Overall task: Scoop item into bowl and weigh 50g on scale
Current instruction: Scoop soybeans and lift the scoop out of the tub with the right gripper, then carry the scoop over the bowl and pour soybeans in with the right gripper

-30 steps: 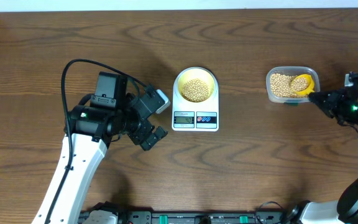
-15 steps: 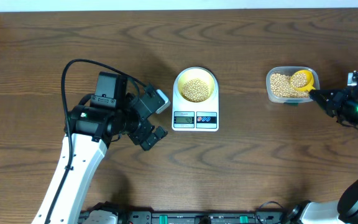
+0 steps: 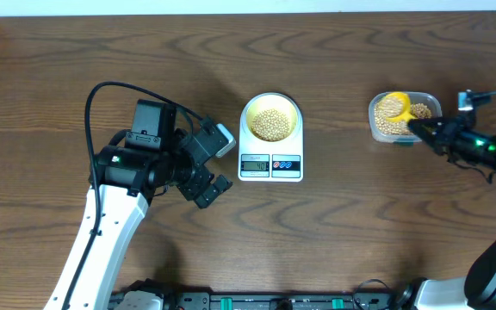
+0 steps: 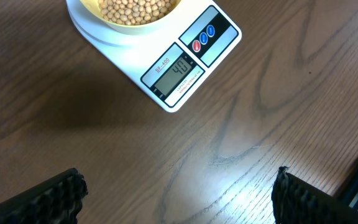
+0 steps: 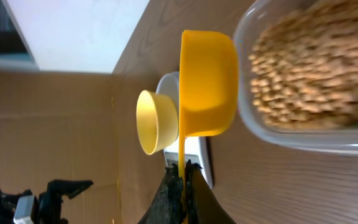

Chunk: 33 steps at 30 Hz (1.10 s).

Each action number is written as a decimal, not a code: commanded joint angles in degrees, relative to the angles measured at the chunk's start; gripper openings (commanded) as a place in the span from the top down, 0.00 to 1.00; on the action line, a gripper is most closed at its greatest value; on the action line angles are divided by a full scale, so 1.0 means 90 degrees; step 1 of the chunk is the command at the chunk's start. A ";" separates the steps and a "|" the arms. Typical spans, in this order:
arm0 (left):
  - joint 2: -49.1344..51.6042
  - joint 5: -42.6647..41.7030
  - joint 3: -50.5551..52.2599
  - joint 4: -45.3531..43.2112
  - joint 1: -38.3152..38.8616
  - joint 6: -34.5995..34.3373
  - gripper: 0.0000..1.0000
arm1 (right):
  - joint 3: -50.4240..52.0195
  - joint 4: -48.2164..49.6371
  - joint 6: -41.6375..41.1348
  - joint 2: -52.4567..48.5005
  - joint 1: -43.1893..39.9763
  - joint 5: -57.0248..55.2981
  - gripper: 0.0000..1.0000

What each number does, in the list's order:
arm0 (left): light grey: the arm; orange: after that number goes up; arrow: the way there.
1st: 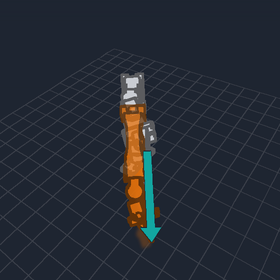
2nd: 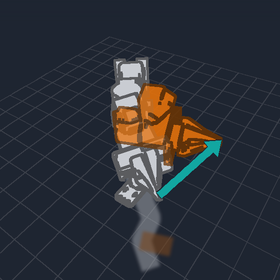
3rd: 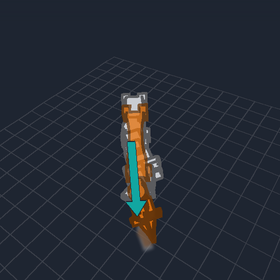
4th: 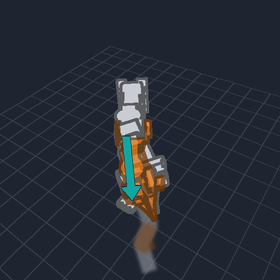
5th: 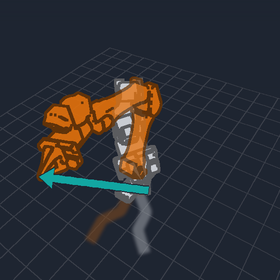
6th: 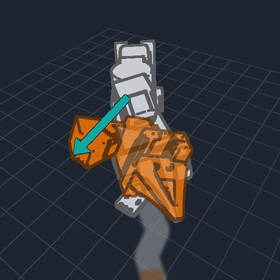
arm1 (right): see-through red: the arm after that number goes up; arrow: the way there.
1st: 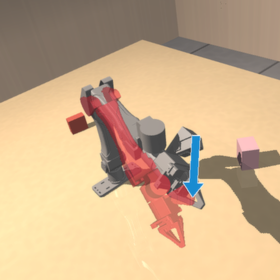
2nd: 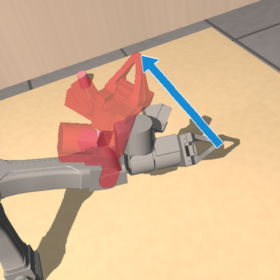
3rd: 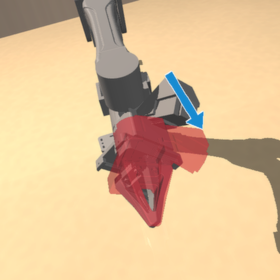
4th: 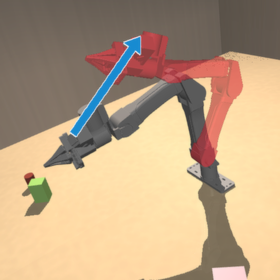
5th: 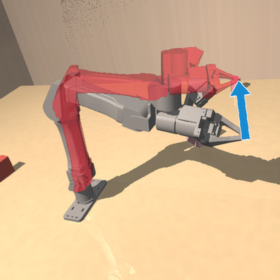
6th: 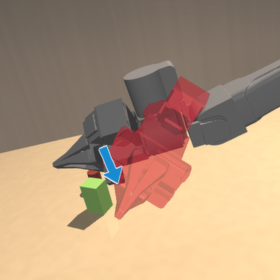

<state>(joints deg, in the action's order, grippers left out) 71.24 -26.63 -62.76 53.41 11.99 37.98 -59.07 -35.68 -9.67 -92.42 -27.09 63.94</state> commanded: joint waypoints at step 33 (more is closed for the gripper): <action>-0.0019 -0.0010 -0.0117 0.0012 -0.0034 0.0107 0.02 | -0.0007 0.2521 -0.1574 -0.0024 0.3300 -0.0469 0.99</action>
<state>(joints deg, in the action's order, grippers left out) 71.24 -26.63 -62.76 53.41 11.99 37.98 -59.07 -13.72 -25.41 -92.42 1.08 60.60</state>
